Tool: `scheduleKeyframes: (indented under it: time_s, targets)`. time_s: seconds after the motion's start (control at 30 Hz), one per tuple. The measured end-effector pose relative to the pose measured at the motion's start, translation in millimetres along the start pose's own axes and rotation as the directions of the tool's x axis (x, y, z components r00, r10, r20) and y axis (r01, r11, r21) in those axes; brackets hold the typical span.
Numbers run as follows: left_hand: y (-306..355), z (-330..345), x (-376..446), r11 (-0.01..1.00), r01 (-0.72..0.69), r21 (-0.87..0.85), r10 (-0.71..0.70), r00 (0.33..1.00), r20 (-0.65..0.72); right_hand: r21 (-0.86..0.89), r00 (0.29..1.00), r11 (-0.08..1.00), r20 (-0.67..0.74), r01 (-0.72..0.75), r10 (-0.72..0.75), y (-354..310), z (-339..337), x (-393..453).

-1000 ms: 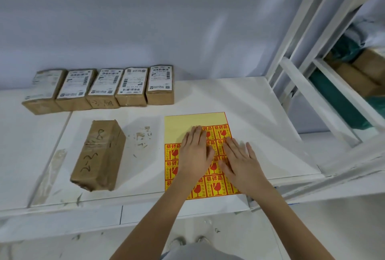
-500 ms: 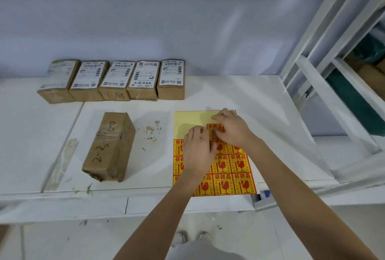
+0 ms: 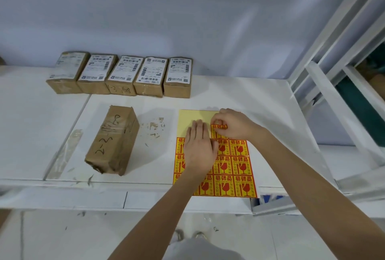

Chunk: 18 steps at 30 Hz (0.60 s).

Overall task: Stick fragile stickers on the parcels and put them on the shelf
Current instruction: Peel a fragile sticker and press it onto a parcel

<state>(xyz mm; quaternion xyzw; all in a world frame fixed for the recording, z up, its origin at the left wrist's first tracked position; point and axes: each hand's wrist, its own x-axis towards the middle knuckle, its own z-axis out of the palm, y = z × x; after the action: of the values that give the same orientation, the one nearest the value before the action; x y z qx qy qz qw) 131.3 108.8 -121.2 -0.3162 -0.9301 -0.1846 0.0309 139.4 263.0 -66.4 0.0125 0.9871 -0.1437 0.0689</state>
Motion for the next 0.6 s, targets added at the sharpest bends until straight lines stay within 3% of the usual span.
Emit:
scheduleKeyframes:
  time_s: [0.6]
  targets:
    - [-0.1, 0.2, 1.3, 1.000, 0.011, 0.013, -0.012, 0.999, 0.041, -0.062, 0.999, 0.997, 0.044, 0.034, -0.032, 0.7, -3.0, 7.0]
